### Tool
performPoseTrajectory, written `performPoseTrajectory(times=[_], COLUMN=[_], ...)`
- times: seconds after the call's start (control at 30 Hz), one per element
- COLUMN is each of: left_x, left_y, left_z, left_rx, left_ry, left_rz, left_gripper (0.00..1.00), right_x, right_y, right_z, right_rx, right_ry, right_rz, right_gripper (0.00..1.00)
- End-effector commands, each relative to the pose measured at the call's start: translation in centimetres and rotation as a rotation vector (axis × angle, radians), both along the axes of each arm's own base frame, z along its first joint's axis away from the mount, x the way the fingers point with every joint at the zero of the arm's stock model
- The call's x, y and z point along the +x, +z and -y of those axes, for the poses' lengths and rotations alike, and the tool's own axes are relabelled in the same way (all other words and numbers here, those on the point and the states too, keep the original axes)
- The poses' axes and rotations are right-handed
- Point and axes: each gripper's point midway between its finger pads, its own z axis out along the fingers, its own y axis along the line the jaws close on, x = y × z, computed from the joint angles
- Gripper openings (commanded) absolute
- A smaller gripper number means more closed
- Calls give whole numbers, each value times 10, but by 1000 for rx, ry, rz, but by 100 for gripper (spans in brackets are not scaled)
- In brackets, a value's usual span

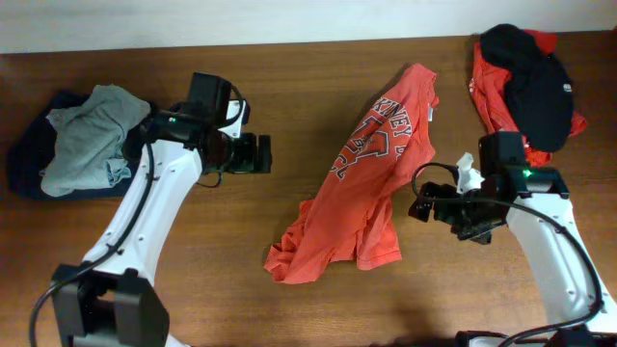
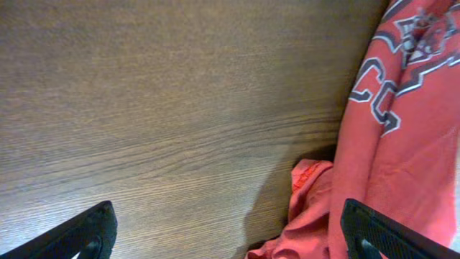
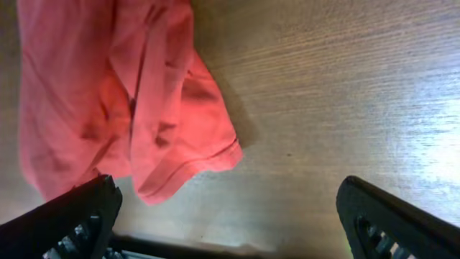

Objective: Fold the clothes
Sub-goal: 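Move the right gripper toward the t-shirt's right sleeve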

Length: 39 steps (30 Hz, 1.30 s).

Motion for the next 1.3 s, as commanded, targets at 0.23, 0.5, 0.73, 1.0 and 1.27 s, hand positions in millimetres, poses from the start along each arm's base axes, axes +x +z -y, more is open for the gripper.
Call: performPoseTrajectory(times=[0.23,0.5,0.73,1.0,1.27], left_x=[5,12,12,12,12], left_y=[-14,-12,-12,-11,-11], left_z=[0,2,2,2,2], left_rx=[10,3,3,3,3], left_ry=[3,3,3,3,3], left_rz=[-17,13,13,13,13], left_gripper=[99,99,99,99,99], right_x=[-22,-25,-28,-24,-27], right_y=[-34,-56,-83,-93,-104], right_z=[-18,-48,-52,-47,-47], right_rx=[93,82,-18,-64,-68], right_ry=[5,147,165,163,178], right_rz=[-48,8,13,22,-11], right_gripper=[95,86,78,57,43])
